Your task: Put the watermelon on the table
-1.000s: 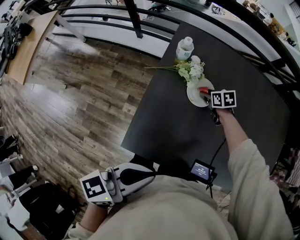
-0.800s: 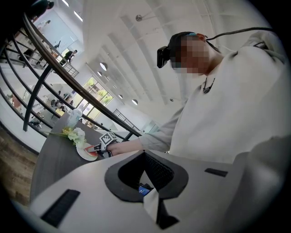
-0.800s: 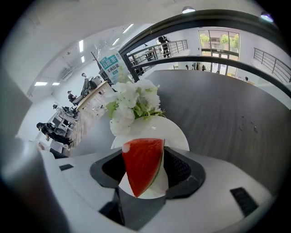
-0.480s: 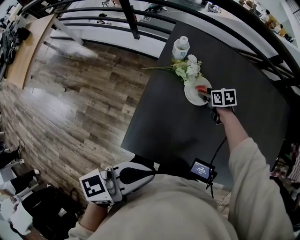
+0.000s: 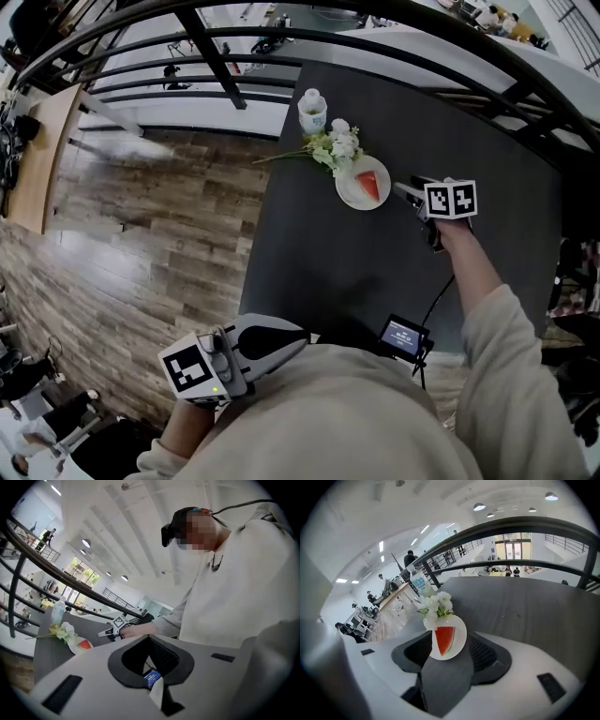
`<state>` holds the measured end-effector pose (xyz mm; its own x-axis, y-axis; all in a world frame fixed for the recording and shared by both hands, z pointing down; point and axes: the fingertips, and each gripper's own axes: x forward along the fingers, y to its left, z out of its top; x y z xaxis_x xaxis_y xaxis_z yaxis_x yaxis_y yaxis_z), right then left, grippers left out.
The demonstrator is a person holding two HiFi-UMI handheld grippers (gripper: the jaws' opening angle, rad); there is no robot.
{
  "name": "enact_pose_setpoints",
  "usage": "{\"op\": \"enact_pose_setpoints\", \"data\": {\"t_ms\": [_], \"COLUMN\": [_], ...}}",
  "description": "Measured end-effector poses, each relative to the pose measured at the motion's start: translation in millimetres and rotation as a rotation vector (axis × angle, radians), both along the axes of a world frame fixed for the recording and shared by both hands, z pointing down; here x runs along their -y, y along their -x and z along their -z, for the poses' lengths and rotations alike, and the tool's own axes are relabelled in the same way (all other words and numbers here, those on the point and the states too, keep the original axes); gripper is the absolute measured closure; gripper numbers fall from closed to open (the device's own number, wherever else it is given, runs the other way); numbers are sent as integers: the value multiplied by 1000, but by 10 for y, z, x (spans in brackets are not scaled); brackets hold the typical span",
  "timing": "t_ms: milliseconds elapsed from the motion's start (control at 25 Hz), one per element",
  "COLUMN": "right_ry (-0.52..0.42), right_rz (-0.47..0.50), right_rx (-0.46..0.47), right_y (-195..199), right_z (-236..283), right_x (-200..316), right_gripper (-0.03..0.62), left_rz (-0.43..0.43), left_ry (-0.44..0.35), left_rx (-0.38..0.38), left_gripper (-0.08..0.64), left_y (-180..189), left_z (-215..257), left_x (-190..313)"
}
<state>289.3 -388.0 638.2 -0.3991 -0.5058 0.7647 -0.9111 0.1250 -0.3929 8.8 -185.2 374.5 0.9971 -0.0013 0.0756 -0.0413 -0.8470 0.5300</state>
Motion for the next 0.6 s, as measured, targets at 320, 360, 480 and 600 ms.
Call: {"op": "enact_pose_setpoints", "data": {"t_ms": [320,360,480,600], "right_ry": [-207,-238,-341,-411], "right_rz": [-41,-34,-23,-6], "right_rx": [140,160,208,229], "right_y": [-72,-30,126,310], "right_z": [1278,1454,1966,2339], "right_x": [-659,-749,-1024,-1279], "right_gripper": [377,402,532,566], "left_rz": [-28,-32,-39,-111], "left_ry": [-70,-80,-108,-151], "left_rx": [-3,6,35,2], "left_gripper": [554,554,554,554], "left_y": [-179,-209,-304,-444], "left_z": [200,207,212,318], "left_x": [310,338,426,397]}}
